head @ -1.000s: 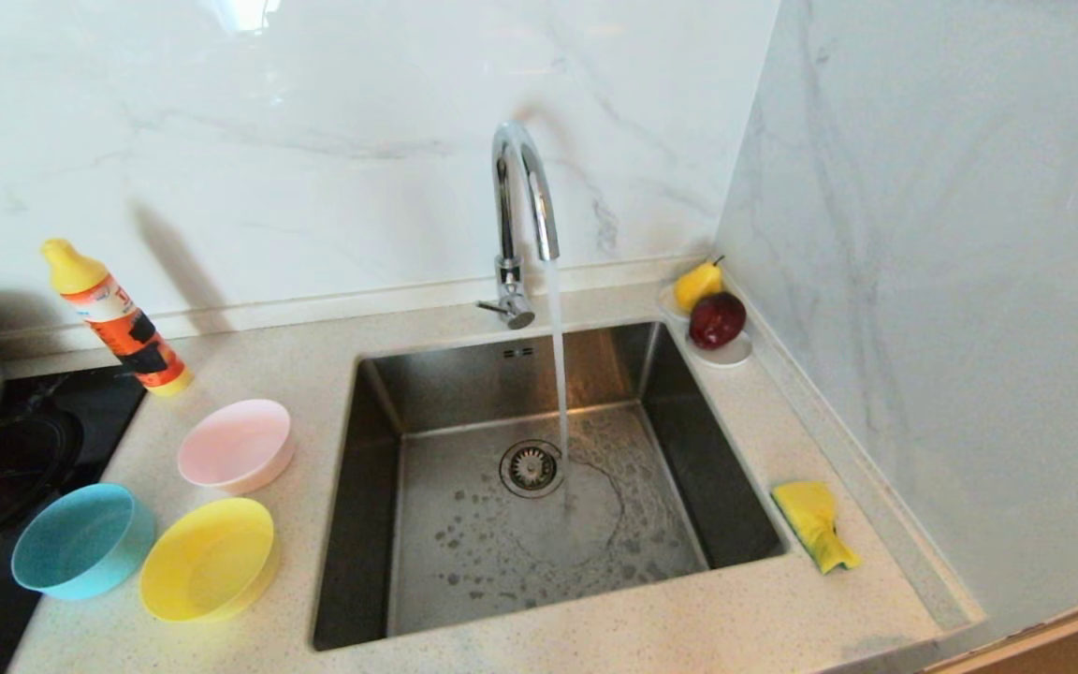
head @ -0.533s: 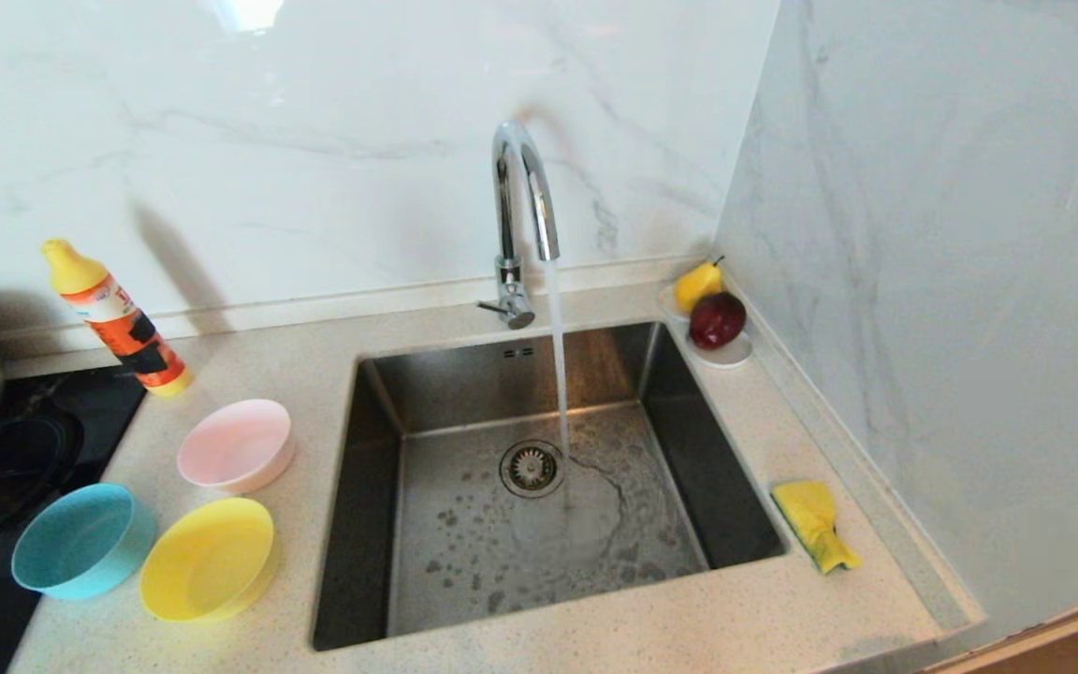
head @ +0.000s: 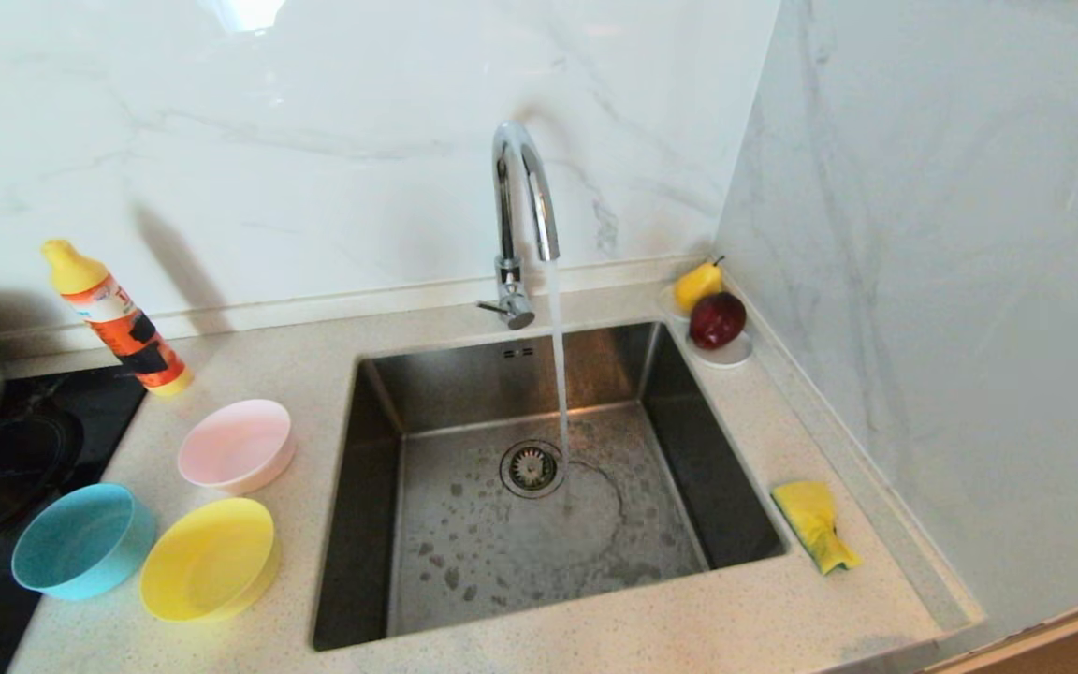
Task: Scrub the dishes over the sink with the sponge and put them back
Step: Wash the bowl
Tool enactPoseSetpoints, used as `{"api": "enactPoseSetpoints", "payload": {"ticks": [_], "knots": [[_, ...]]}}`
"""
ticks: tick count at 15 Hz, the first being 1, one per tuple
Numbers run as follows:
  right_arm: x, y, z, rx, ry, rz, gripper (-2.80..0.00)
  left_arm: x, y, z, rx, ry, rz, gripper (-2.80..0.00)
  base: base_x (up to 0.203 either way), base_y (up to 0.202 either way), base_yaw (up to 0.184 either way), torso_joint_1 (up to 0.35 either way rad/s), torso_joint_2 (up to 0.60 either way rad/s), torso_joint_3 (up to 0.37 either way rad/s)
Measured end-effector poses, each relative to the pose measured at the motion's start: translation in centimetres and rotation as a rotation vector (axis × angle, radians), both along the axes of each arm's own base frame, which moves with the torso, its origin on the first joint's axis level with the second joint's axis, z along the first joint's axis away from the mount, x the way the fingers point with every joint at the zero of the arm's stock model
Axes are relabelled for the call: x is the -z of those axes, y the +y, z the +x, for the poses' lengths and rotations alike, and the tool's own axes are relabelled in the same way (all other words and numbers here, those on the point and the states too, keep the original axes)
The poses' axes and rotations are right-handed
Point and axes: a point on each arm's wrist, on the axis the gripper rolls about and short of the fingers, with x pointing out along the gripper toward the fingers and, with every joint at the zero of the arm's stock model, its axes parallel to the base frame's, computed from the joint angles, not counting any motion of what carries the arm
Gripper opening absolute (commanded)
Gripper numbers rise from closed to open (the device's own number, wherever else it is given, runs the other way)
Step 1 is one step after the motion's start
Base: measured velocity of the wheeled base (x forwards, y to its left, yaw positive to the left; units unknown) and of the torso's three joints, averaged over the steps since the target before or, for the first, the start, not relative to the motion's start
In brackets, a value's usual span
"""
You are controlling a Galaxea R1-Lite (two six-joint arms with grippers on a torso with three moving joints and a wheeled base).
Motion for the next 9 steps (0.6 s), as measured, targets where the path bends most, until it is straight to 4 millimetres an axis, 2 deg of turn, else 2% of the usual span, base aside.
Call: {"api": "enactPoseSetpoints", "payload": {"ticks": [9], "knots": [[0.0,0.0,0.0,0.0,0.0,0.0,-2.8,0.02,0.0,0.01,-0.002,0.0,-0.001,-2.8,0.0,0.0,0.0,0.0,0.0,0.0]]}}
